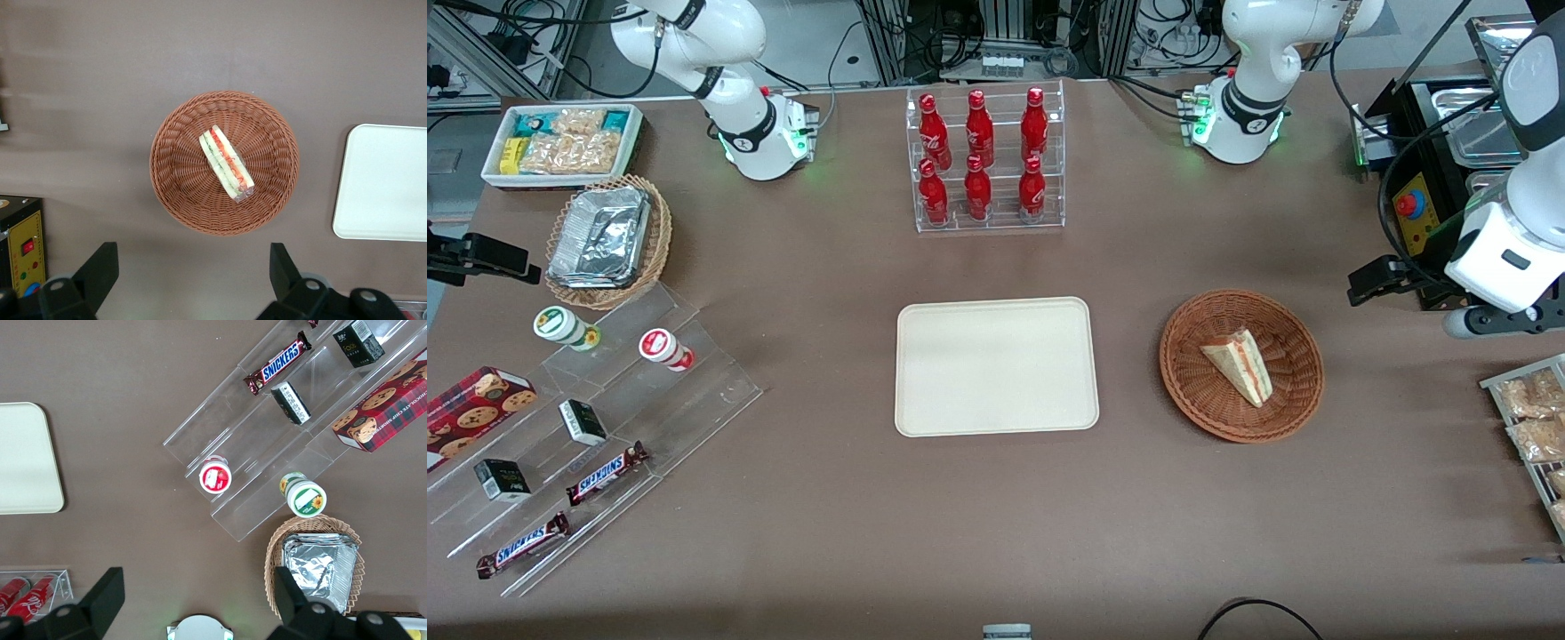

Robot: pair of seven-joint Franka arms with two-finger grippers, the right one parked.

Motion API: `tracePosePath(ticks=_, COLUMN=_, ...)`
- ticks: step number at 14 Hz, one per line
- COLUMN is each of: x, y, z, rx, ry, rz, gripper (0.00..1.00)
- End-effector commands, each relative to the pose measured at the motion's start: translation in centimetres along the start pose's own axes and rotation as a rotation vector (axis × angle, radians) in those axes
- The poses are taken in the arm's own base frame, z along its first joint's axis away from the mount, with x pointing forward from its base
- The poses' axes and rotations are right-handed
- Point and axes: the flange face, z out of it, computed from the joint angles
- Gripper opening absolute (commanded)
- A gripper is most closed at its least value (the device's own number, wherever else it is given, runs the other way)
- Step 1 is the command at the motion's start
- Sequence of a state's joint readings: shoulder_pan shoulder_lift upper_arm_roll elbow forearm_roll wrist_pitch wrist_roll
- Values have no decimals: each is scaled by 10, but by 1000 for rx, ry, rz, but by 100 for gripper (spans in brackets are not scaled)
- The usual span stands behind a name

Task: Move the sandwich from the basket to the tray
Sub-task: 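Move the left gripper over the sandwich in the wicker basket and lower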

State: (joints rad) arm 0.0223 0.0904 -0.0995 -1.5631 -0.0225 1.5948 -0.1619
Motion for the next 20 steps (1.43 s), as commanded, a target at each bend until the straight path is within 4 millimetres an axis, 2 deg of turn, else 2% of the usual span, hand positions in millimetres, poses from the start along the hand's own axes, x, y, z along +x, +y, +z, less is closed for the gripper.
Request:
tracePosePath(ticks=1, x=-3, y=7, z=-4, rx=-3, ry=15, rz=17, gripper=100)
tracePosePath(ticks=2, x=-2, y=8, z=-2, rx=-3, ry=13, rz=19, gripper=100)
tracePosePath(ticks=4, x=4, y=12, z=17, rx=0, ry=-5, rz=27, gripper=100)
tracePosePath(ticks=9, x=10, y=25, z=74, rx=-4, ry=41, rz=44, gripper=100)
tracePosePath(ticks=11, x=10, y=25, z=107, rx=-6, ry=60, rz=43, gripper=100)
tracePosePath(ticks=17, x=-4, y=22, z=194, rx=-19, ry=122, rz=-24, gripper=100)
tracePosePath(ticks=20, x=-18, y=28, z=224, rx=-28, ry=131, rz=-135, gripper=100)
